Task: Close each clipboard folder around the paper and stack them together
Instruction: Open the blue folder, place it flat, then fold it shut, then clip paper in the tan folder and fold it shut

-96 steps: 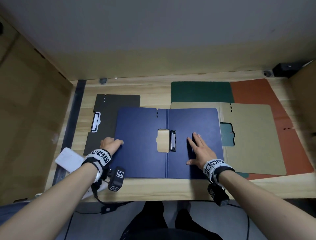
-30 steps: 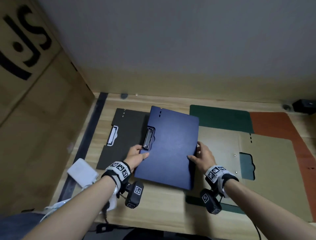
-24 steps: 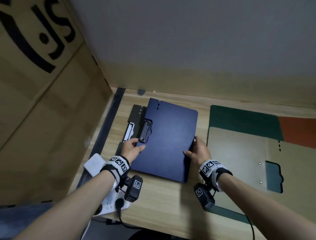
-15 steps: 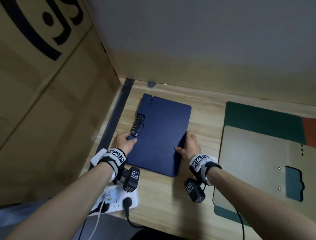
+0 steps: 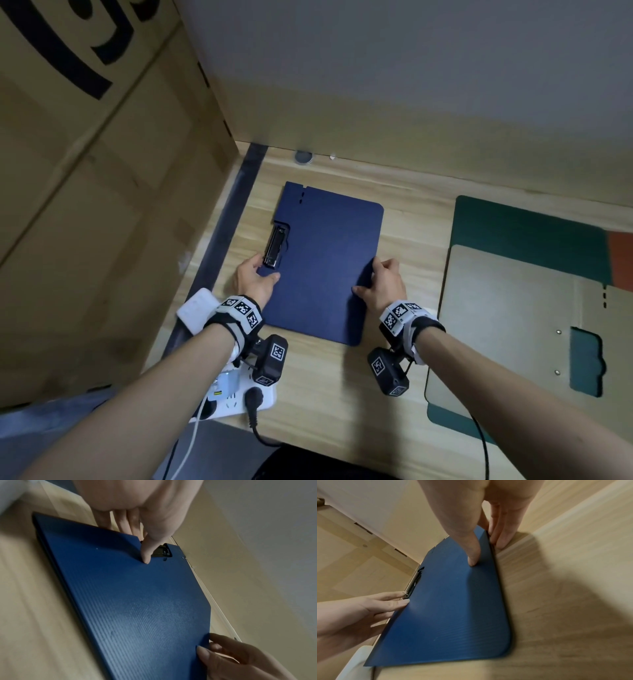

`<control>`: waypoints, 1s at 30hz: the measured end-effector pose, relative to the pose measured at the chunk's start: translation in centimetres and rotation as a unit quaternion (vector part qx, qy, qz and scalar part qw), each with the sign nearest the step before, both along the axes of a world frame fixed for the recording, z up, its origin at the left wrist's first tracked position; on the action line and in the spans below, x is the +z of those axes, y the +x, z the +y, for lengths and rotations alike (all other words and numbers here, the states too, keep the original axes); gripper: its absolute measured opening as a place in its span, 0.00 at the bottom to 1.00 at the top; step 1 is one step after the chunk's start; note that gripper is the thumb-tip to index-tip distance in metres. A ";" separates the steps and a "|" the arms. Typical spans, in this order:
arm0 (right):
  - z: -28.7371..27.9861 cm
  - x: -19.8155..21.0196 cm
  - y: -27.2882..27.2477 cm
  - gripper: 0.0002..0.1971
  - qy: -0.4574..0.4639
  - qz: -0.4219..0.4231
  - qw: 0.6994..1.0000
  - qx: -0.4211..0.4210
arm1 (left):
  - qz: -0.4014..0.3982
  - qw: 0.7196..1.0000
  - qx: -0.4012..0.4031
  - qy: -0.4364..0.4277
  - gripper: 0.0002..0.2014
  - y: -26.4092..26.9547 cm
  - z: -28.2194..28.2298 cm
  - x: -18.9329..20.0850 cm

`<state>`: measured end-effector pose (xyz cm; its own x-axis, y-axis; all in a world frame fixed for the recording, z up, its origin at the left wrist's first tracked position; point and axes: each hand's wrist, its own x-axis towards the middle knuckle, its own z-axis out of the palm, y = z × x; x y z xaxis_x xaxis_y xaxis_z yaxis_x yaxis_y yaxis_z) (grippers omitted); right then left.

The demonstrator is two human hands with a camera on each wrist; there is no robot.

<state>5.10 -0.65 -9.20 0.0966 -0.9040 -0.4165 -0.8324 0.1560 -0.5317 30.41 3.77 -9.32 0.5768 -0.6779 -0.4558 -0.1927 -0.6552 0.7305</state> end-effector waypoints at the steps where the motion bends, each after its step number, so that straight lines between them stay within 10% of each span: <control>1: 0.1 0.0 -0.1 0.28 -0.001 0.001 1.000 -0.002 | -0.010 1.000 -0.007 0.002 0.35 -0.1 0.0 -0.1; 14: 0.4 2.2 -6.7 0.31 -0.015 -0.009 1.000 -0.001 | -0.082 0.995 -0.056 -0.017 0.35 -4.7 -1.7 4.5; 18: 2.6 3.9 -12.3 0.32 -0.037 0.009 0.999 -0.039 | 0.017 0.991 -0.118 -0.067 0.24 -9.6 -2.1 5.7; 30: 14.3 4.6 -28.8 0.43 0.024 0.095 0.987 -0.130 | 0.116 0.920 -0.330 0.178 0.22 -26.5 2.1 3.3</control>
<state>-23.71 13.62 -4.61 -0.2206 -0.8662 -0.4484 -0.8446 0.3996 -0.3563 3.95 5.85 -6.03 -0.0467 -0.6290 -0.7760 -0.5007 -0.6575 0.5631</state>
